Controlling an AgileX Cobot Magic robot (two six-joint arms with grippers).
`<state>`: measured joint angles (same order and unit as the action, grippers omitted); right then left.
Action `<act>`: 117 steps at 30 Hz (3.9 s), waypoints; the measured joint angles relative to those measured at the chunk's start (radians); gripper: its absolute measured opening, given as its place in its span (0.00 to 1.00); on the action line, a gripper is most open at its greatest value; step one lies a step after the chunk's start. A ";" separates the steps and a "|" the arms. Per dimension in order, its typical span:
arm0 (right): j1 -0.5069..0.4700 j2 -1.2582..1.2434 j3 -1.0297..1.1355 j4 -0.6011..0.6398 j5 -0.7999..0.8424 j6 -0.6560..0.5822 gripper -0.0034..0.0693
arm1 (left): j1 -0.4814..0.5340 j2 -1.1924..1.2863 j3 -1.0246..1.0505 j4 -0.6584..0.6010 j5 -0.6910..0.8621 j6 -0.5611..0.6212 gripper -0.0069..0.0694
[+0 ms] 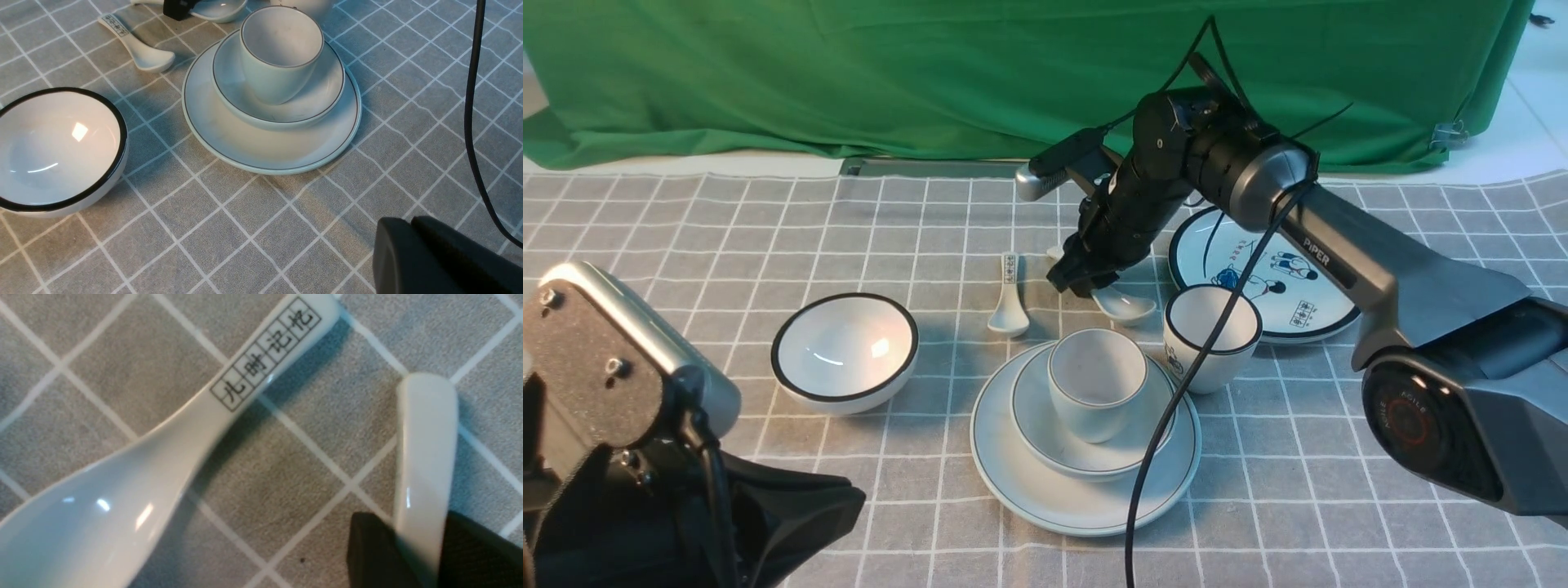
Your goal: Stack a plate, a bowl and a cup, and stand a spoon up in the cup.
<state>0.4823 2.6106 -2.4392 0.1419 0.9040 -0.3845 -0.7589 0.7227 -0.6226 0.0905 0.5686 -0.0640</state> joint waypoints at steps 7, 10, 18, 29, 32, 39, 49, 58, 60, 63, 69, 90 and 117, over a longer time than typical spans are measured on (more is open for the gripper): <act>0.002 -0.006 -0.002 -0.005 0.014 0.032 0.31 | 0.000 0.000 0.000 0.001 0.007 0.001 0.10; 0.003 -0.019 0.001 -0.010 0.050 0.035 0.31 | 0.000 0.000 0.000 0.001 0.008 0.001 0.10; 0.004 -0.142 0.001 -0.021 0.097 0.039 0.31 | 0.000 0.000 0.000 0.001 0.008 0.001 0.10; 0.010 -0.372 0.069 -0.025 0.226 0.041 0.31 | 0.000 0.000 0.000 0.023 0.008 0.001 0.10; 0.019 -0.478 0.178 -0.025 0.221 0.052 0.31 | 0.000 0.000 0.000 0.023 0.008 0.001 0.10; 0.079 -0.818 0.726 0.000 -0.202 0.066 0.31 | 0.000 0.000 0.000 0.024 0.008 0.001 0.10; 0.256 -0.966 1.462 0.064 -1.283 0.128 0.31 | 0.000 0.000 0.000 0.031 -0.001 0.001 0.10; 0.264 -0.882 1.546 0.037 -1.603 0.235 0.31 | 0.000 0.000 0.000 0.031 -0.002 0.002 0.10; 0.264 -0.863 1.546 0.026 -1.632 0.248 0.31 | 0.000 0.000 0.000 0.031 -0.002 0.002 0.10; 0.264 -0.831 1.546 0.020 -1.684 0.264 0.31 | 0.000 0.000 0.000 0.031 -0.002 0.002 0.10; 0.264 -0.783 1.546 0.019 -1.721 0.263 0.31 | 0.000 0.000 0.000 0.031 -0.002 0.004 0.10; 0.259 -0.762 1.616 0.019 -1.754 0.240 0.45 | 0.000 0.000 0.000 0.031 -0.012 0.005 0.10; 0.261 -1.622 1.759 0.015 -0.751 0.208 0.08 | 0.000 -0.442 0.351 0.016 -0.547 -0.022 0.10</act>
<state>0.7436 0.9889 -0.6803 0.1573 0.1531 -0.1770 -0.7589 0.2812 -0.2714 0.1063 0.0217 -0.0856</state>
